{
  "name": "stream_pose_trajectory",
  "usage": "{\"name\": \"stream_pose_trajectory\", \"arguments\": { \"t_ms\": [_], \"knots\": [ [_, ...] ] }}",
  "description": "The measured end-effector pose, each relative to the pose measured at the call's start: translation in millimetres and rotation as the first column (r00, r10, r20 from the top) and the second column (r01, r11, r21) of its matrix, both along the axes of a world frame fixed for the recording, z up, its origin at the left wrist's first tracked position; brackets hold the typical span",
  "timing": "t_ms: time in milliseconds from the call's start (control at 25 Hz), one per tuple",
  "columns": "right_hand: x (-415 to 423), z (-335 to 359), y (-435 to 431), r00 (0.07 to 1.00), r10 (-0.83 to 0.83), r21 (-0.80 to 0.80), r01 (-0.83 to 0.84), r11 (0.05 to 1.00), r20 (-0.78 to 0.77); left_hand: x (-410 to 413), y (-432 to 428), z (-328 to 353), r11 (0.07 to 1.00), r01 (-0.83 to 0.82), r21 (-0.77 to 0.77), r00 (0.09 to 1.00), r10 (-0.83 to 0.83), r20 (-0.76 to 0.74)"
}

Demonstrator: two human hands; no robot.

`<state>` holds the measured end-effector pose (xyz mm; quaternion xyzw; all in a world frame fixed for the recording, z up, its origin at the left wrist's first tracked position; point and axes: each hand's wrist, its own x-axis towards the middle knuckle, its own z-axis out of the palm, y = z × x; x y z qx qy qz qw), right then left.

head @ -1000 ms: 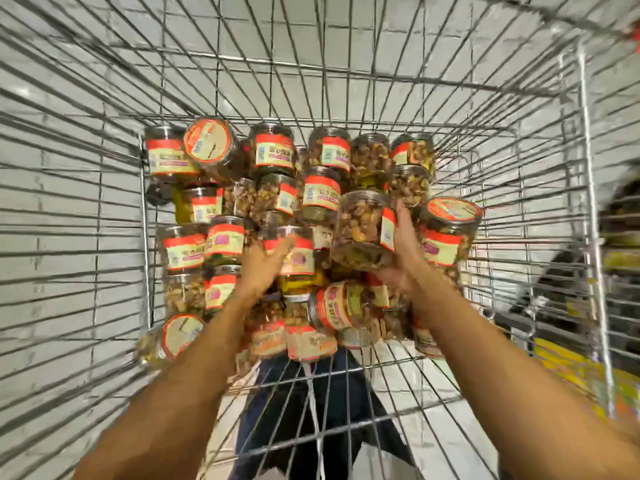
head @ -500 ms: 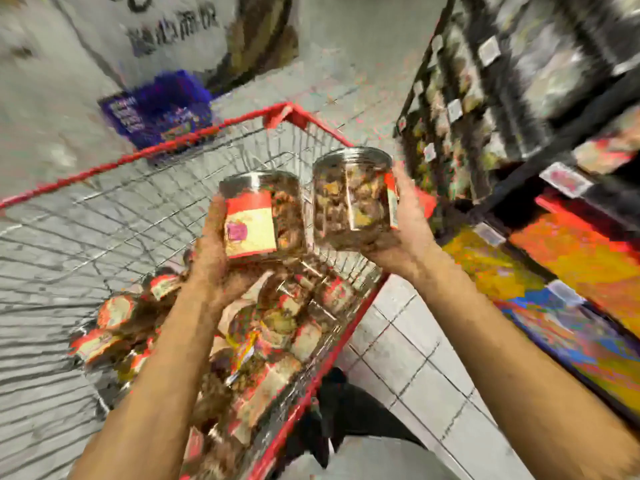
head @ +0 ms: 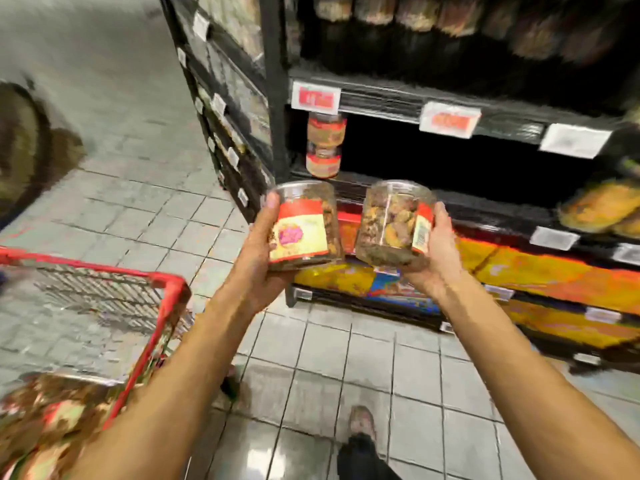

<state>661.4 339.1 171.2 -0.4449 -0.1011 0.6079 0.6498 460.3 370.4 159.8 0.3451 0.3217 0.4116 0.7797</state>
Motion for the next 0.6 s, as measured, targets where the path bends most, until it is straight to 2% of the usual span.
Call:
{"name": "stream_pose_trajectory", "arguments": {
  "t_ms": [120, 200, 320, 440, 600],
  "knots": [
    [88, -29, 66, 0.992, -0.056, -0.111, 0.069, 0.991, 0.116, 87, 56, -27, 0.995, -0.081, -0.055, 0.994, 0.076, -0.076],
    [115, -48, 103, 0.981, -0.062, -0.118, 0.084, 0.989, 0.183, 123, 94, -44, 0.987, -0.159, -0.019, 0.973, 0.154, -0.173],
    [148, -76, 158, 0.984, -0.067, -0.125, 0.088, 0.988, 0.163, 165, 153, -75, 0.963, -0.225, 0.149, 0.932, 0.257, -0.255],
    [168, -104, 198, 0.979, -0.090, -0.093, 0.108, 0.990, 0.181, 191, 207, -104, 0.889, -0.251, 0.383, 0.834, 0.399, -0.381],
    [179, -117, 234, 0.985, -0.163, 0.101, 0.157, 0.983, 0.060, 213, 251, -130, 0.805, -0.244, 0.541, 0.737, 0.517, -0.437]
  ]
}}
